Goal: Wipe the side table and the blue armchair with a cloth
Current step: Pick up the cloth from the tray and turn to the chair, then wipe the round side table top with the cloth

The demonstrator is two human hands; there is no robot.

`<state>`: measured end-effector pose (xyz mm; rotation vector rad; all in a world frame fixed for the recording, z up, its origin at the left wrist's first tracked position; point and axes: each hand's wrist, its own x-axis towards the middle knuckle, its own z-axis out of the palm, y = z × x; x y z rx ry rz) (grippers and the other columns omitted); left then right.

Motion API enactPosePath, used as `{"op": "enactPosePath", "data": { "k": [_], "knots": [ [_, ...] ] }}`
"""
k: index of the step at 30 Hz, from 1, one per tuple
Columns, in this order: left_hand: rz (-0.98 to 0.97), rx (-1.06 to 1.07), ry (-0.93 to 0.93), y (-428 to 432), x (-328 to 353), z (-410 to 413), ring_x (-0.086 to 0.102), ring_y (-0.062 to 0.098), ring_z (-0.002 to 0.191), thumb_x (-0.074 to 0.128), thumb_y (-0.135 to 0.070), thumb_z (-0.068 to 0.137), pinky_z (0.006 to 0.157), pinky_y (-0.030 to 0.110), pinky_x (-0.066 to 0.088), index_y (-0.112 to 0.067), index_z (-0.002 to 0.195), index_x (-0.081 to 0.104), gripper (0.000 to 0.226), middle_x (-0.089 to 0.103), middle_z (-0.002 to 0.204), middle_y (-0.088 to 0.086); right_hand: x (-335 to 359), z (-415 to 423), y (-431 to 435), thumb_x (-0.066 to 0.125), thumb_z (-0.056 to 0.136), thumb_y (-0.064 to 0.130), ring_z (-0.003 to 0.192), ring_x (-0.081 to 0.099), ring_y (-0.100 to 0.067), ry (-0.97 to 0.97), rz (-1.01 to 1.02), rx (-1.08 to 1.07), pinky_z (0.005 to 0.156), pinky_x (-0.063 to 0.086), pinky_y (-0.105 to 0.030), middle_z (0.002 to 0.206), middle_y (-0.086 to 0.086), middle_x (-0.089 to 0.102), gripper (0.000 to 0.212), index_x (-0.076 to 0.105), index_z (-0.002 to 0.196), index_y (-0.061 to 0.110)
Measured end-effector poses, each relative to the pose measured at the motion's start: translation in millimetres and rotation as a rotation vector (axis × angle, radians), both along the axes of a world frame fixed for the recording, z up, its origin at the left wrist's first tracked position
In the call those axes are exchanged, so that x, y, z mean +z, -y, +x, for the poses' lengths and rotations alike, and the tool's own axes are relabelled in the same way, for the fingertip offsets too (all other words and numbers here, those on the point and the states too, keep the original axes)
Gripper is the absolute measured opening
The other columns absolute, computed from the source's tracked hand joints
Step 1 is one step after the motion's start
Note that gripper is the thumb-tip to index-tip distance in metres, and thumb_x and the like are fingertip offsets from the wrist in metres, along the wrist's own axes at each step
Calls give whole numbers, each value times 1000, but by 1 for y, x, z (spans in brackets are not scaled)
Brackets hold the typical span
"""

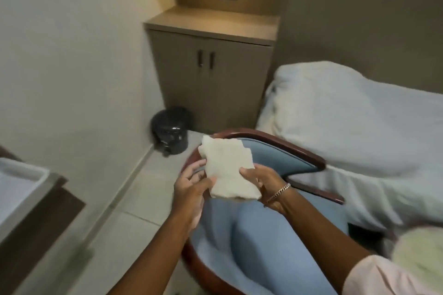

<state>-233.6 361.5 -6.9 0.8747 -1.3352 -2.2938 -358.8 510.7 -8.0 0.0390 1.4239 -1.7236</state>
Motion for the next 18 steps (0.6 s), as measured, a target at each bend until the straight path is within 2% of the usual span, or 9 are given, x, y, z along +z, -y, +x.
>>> {"op": "enactPosePath", "data": {
  "k": [3, 5, 8, 11, 13, 16, 18],
  "knots": [
    [-14, -160, 70, -99, -14, -32, 72, 24, 87, 63, 15, 80, 71, 36, 59, -19, 104, 69, 43, 77, 97, 8, -3, -11, -113, 81, 66, 11, 120, 59, -48, -15, 83, -150, 101, 50, -59, 129, -31, 63, 67, 58, 126, -8],
    [10, -282, 98, -156, -19, -50, 67, 28, 89, 67, 12, 71, 68, 34, 55, -19, 103, 68, 44, 74, 98, 11, -7, -17, -179, 78, 67, 10, 119, 60, -47, 1, 130, -257, 104, 47, -62, 127, -28, 65, 61, 61, 123, -6],
    [-5, -448, 150, -234, -32, -75, 57, 31, 85, 62, 6, 56, 60, 33, 45, -18, 100, 67, 50, 67, 93, 18, -22, -23, -266, 75, 60, 6, 101, 68, -39, 21, 186, -359, 90, 56, -52, 111, -21, 73, 46, 72, 106, 4],
    [-72, -611, 175, -299, -66, -102, 58, 30, 82, 65, 11, 63, 51, 28, 49, -15, 100, 66, 45, 65, 92, 17, -52, -25, -337, 72, 49, 4, 89, 69, -35, 16, 272, -556, 81, 57, -45, 105, -22, 72, 48, 72, 97, 4],
    [-110, -718, 190, -344, -95, -122, 62, 25, 85, 62, 17, 75, 55, 27, 53, -15, 102, 65, 42, 65, 96, 15, -79, -27, -379, 66, 50, 2, 84, 69, -32, -3, 334, -674, 74, 59, -43, 107, -23, 70, 52, 70, 102, 2],
    [-157, -789, 191, -410, -136, -146, 64, 20, 85, 60, 18, 79, 63, 18, 54, -18, 104, 62, 44, 66, 101, 12, -124, -37, -437, 64, 50, 2, 96, 62, -39, 7, 423, -807, 82, 55, -53, 121, -31, 63, 72, 57, 121, -5],
    [-187, -835, 201, -445, -165, -162, 66, 25, 93, 61, 15, 81, 76, 25, 56, -20, 111, 60, 46, 68, 107, 13, -157, -49, -469, 63, 50, 1, 101, 60, -44, 38, 432, -878, 84, 52, -55, 123, -33, 61, 76, 53, 125, -7]
  ]
}}
